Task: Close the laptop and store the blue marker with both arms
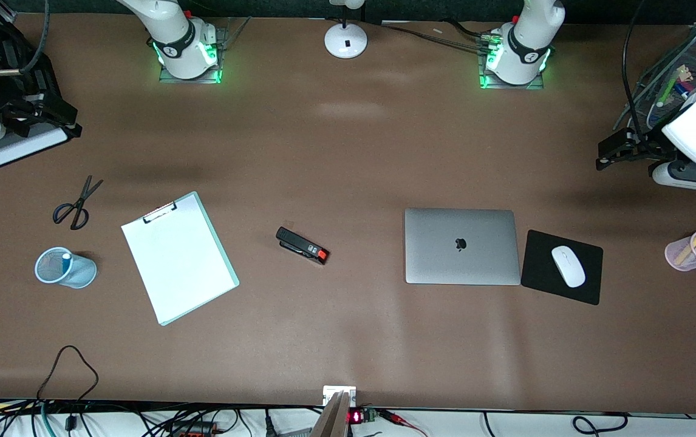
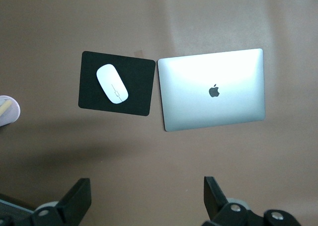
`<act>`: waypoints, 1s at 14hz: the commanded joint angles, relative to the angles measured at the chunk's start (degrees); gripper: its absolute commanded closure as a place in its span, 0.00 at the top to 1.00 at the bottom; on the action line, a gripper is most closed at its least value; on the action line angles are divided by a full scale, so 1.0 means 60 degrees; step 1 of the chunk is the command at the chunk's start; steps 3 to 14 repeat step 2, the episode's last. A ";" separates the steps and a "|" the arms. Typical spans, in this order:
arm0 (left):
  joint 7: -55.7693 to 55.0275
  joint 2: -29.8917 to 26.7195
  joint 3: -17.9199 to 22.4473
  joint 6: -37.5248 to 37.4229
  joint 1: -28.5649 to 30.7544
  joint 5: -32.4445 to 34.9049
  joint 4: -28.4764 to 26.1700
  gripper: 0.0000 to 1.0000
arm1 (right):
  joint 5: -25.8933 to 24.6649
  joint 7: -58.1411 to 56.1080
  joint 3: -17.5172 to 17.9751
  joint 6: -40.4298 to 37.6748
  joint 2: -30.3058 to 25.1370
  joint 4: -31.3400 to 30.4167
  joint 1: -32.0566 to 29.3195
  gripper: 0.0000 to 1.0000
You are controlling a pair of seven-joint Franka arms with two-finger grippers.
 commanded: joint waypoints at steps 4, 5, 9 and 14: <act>0.0133 0.0077 0.0005 -0.0233 0.0076 -0.0169 0.0302 1.00 | 0.0055 -0.0151 -0.0008 -0.0106 0.0115 0.0261 -0.0039 1.00; 0.0133 0.0077 0.0005 -0.0233 0.0076 -0.0169 0.0302 1.00 | 0.0055 -0.0151 -0.0008 -0.0106 0.0115 0.0261 -0.0039 1.00; 0.0133 0.0077 0.0005 -0.0233 0.0076 -0.0169 0.0302 1.00 | 0.0055 -0.0151 -0.0008 -0.0106 0.0115 0.0261 -0.0039 1.00; 0.0133 0.0077 0.0005 -0.0233 0.0076 -0.0169 0.0302 1.00 | 0.0055 -0.0151 -0.0008 -0.0106 0.0115 0.0261 -0.0039 1.00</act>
